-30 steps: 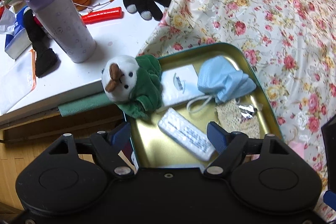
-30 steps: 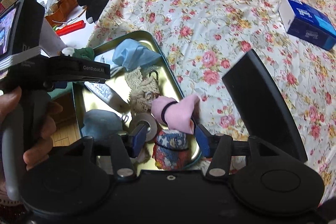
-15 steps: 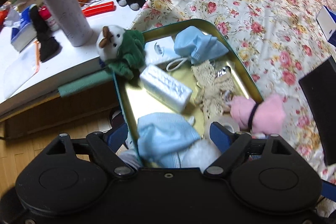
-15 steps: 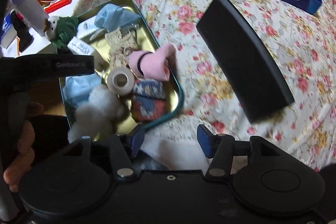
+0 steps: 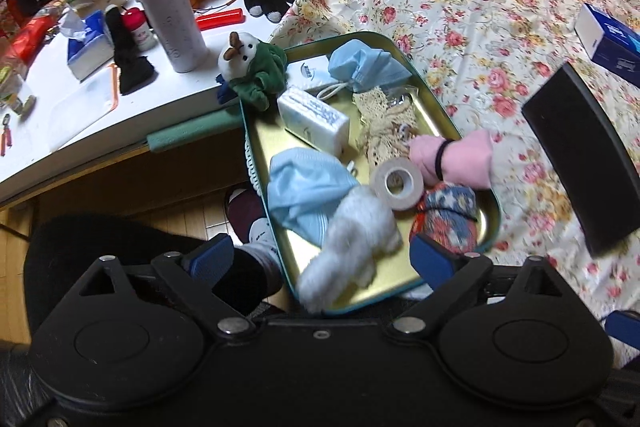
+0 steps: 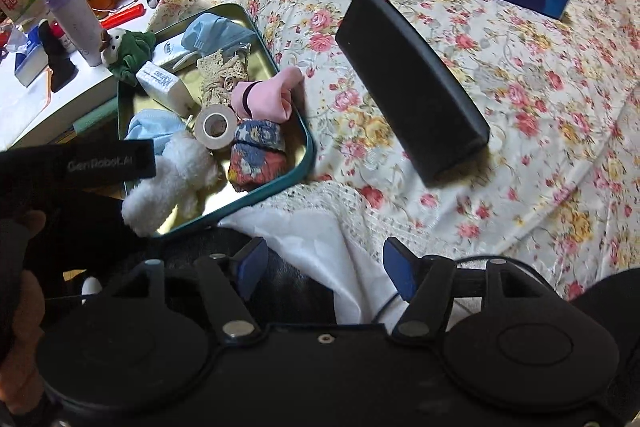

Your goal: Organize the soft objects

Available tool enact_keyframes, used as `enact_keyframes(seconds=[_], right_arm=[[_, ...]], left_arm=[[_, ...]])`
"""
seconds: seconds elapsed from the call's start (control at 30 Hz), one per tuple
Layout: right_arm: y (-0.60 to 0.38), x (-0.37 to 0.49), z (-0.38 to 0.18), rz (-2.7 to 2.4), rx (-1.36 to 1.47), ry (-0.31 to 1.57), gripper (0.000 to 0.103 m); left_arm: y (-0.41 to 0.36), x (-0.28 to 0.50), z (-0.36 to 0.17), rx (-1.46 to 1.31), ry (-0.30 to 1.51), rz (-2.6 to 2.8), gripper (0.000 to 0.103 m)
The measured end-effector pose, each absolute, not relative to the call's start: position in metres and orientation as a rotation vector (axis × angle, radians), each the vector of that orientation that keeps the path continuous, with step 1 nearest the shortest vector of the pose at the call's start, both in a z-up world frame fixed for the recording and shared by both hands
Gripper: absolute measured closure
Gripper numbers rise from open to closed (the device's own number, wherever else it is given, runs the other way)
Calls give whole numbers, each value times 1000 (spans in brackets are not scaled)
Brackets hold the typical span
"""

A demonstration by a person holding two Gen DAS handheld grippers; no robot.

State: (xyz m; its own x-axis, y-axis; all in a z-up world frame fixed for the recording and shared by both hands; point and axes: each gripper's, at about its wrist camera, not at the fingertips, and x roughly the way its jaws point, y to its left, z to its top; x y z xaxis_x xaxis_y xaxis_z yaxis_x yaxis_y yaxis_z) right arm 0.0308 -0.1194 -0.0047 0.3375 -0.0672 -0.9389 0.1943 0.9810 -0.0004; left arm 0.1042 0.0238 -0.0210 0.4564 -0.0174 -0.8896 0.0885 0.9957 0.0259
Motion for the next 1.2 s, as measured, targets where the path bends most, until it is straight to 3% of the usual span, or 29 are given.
enact_keyframes(seconds=[0.33,1.2], right_arm=[[-127,3,-1,-169,92,1177,35],[-147,-14,-2,-202,120,1156,34]], left_arm=[[17,60,-16,82,1088,-16,5],[-3,24,-14,157,1058,15,3]])
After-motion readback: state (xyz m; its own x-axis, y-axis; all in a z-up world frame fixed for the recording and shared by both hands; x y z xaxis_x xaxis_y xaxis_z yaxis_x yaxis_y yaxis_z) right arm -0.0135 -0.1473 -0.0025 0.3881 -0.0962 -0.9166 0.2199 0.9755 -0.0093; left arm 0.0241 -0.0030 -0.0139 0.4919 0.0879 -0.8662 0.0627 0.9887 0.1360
